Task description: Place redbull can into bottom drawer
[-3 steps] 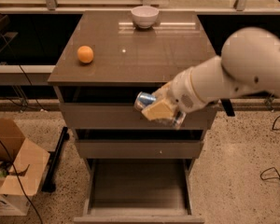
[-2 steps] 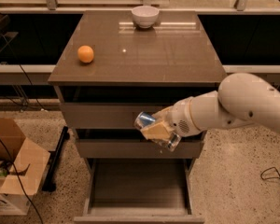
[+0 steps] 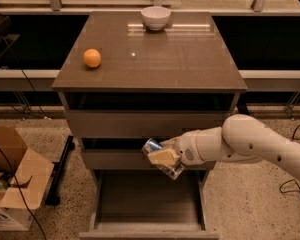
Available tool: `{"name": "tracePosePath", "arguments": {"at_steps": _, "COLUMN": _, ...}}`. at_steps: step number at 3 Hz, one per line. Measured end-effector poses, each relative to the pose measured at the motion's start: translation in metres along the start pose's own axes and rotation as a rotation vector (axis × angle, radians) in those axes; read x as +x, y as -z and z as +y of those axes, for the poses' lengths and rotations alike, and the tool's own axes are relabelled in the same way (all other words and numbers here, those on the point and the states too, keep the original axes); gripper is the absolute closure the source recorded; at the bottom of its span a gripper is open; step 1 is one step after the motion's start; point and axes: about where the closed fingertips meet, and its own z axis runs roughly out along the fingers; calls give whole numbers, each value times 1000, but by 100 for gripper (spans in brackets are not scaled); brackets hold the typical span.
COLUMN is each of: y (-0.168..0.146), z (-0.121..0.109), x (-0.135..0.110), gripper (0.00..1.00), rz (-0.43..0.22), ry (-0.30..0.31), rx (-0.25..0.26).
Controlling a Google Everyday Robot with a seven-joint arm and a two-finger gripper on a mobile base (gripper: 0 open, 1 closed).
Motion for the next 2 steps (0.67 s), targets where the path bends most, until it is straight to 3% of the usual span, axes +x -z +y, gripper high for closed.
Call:
{"name": "tracePosePath", "arguments": {"at_steps": 1, "y": -22, "z": -3, "x": 17, "gripper": 100, "rz": -48, "ry": -43, "rx": -39}}
{"name": "tracePosePath", "arguments": {"at_steps": 2, "y": -70, "z": -5, "x": 55, "gripper": 100, "rz": -86, "ry": -112, "rx": -95}}
